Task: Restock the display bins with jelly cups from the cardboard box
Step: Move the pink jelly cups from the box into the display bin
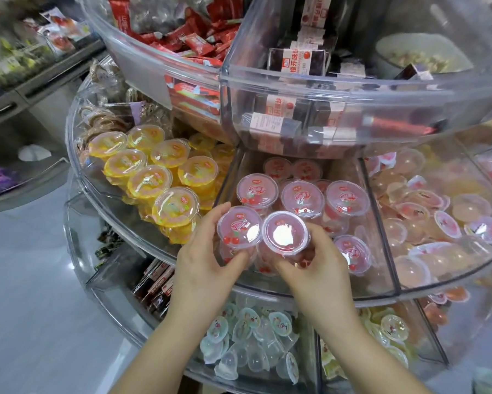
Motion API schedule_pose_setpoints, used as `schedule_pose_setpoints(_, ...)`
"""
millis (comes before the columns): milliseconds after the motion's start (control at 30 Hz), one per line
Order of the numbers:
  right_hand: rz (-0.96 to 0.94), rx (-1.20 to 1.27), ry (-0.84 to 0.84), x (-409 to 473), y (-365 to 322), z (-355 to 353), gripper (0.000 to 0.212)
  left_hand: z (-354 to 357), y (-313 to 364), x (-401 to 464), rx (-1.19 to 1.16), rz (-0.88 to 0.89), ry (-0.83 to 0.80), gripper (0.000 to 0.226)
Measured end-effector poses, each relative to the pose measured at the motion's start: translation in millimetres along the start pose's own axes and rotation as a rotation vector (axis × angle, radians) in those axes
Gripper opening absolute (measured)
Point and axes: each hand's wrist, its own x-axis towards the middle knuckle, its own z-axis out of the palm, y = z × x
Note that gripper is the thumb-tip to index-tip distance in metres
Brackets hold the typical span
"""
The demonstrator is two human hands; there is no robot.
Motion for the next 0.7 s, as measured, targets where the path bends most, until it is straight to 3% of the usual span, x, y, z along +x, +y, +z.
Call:
schedule_pose_setpoints(433,-0.029,-0.019,0.008,-0.7,-1.9,3.4,0.043,5.8,2.7,-2.1,0.016,0.002,0.037,0.078)
schedule_pose_setpoints(700,0.033,0.038,-0.052,-16.0,-2.9,-17.5,0.065,8.0,5.8,-15.8,0.004,-0.028,0.069,0.077)
